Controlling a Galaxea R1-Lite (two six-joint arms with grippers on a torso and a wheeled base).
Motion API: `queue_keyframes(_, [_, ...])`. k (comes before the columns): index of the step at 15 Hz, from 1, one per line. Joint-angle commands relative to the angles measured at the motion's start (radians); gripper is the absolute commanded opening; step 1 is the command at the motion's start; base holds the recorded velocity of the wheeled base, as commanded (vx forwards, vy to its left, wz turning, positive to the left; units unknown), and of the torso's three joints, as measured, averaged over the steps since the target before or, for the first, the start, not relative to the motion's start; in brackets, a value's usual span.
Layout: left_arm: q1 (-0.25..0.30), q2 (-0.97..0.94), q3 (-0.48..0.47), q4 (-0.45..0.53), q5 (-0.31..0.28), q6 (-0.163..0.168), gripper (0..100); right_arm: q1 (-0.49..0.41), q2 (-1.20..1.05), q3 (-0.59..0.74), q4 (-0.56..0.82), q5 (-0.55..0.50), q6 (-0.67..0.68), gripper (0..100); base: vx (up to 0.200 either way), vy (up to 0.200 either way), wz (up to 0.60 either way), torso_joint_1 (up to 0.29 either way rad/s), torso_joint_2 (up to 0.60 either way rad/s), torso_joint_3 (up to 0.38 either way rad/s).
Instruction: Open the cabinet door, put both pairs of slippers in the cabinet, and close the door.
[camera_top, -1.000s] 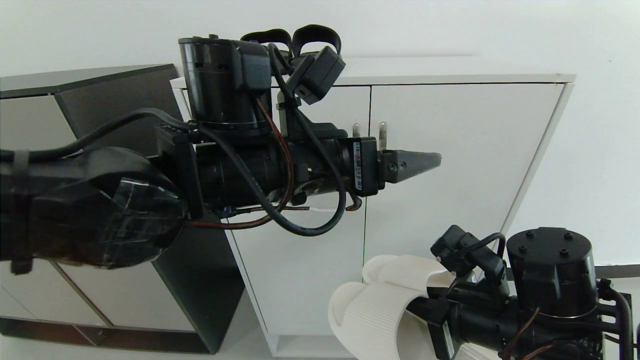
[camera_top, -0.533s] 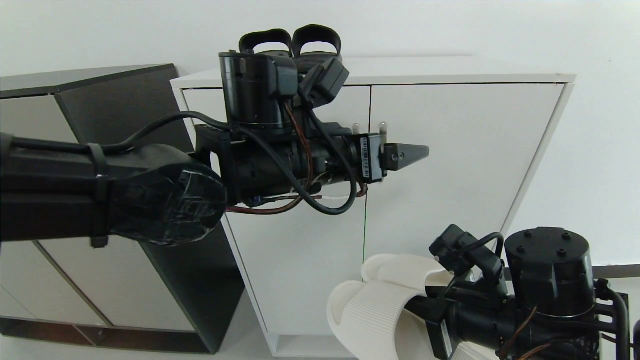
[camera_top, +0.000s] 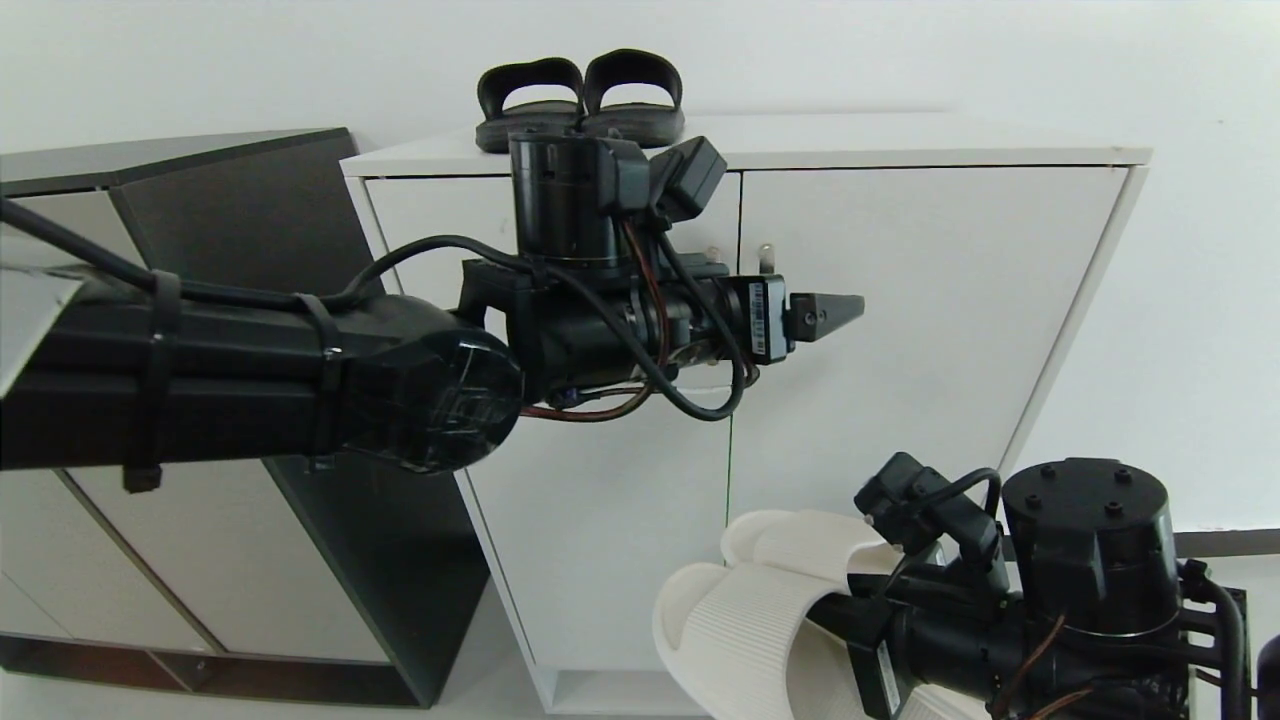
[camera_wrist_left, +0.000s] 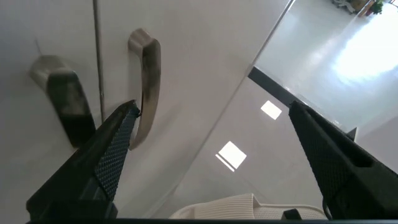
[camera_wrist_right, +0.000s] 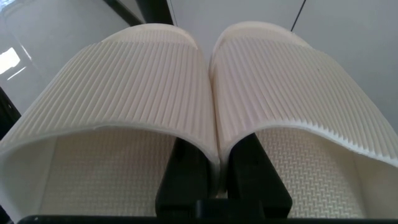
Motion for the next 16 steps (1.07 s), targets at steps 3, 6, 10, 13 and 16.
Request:
queue_keyframes(3, [0.000, 0.036, -0.026, -0.001, 0.001, 0.000, 100, 0.001, 0.011, 0.008, -0.004, 0.000, 0.000, 0, 0.000, 0.000, 0.00, 0.000, 0.00, 0.000])
queue_keyframes(6, [0.000, 0.037, -0.026, -0.005, -0.001, 0.000, 0, 0.001, 0.012, 0.012, -0.013, 0.003, 0.000, 0, 0.000, 0.000, 0.00, 0.000, 0.00, 0.000])
queue_keyframes(10, [-0.003, 0.022, 0.000, -0.040, -0.001, 0.001, 0, -0.025, -0.005, 0.048, -0.048, 0.141, -0.003, 0, 0.000, 0.000, 0.00, 0.000, 0.00, 0.000])
queue_keyframes(13, [-0.029, -0.041, 0.098, -0.123, -0.004, -0.006, 0, -0.019, -0.020, 0.058, -0.050, 0.189, -0.007, 0, 0.000, 0.000, 0.00, 0.000, 0.00, 0.000])
queue_keyframes(16, [-0.055, -0.082, 0.222, -0.244, -0.004, -0.012, 0, -0.002, -0.034, 0.074, -0.048, 0.232, -0.009, 0, 0.000, 0.000, 0.00, 0.000, 0.00, 0.000])
